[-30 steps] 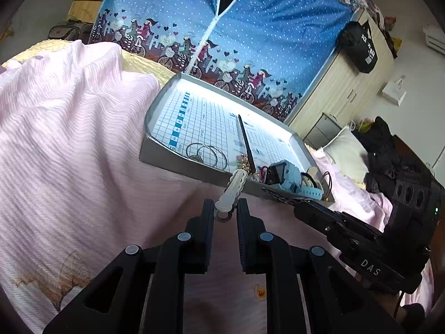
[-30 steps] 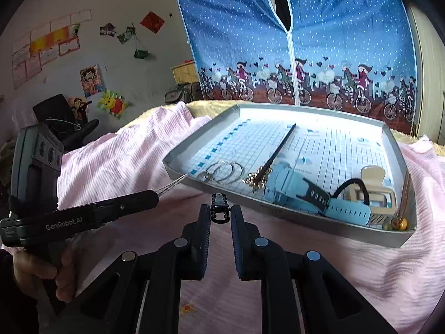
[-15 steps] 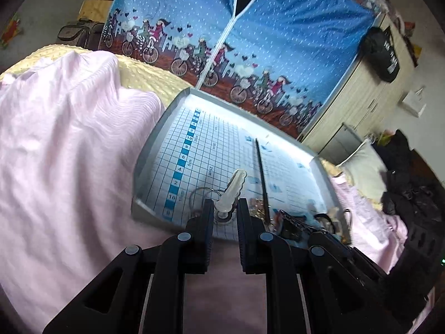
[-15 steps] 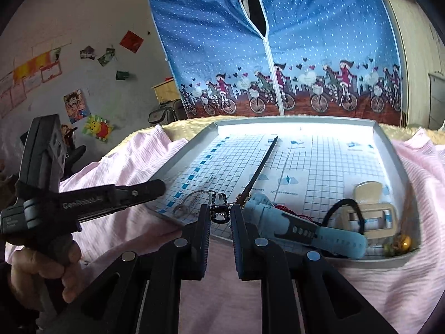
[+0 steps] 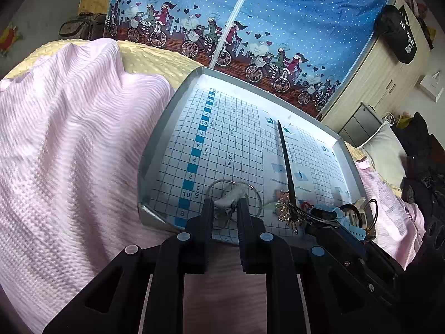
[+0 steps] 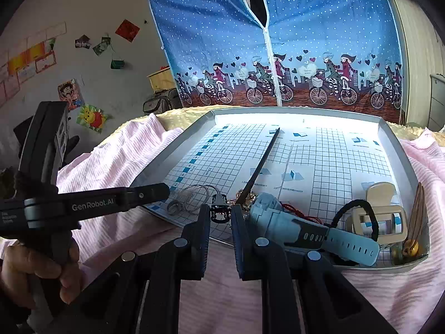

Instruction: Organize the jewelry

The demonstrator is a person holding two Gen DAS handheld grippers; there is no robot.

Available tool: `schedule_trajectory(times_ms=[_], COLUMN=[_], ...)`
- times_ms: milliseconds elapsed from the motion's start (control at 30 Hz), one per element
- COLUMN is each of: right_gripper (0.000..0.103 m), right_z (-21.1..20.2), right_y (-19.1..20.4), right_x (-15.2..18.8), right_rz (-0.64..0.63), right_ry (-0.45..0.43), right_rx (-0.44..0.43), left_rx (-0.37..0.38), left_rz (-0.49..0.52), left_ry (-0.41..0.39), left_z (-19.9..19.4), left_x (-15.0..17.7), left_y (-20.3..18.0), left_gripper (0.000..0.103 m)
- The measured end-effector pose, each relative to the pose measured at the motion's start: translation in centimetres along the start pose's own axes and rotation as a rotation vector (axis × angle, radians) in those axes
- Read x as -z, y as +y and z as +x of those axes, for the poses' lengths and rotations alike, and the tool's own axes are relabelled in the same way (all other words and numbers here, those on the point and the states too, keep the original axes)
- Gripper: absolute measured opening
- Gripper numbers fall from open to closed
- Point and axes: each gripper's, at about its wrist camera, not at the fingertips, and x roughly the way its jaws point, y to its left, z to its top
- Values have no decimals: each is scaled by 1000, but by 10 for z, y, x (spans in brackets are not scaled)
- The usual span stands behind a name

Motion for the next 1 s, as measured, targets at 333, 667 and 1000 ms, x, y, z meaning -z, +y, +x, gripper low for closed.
schedule_trajectory(times_ms=[333,667,1000], right_gripper=[22,69,103], right_z=[-8,-71,-172], right_y=[6,28,58], right_x=[1,3,21], right_rz=[-32,-96,-24], right_ry=[-18,-114,-267], right_rx=[29,119,189], left_rx=[5,-1,-49], left_rz=[24,-11,66], left_ry=[-25,-163,-373], left_z=[-17,-87,-188], left_x=[-5,6,58], left_y=[1,2,-16], left_gripper=[15,83,101])
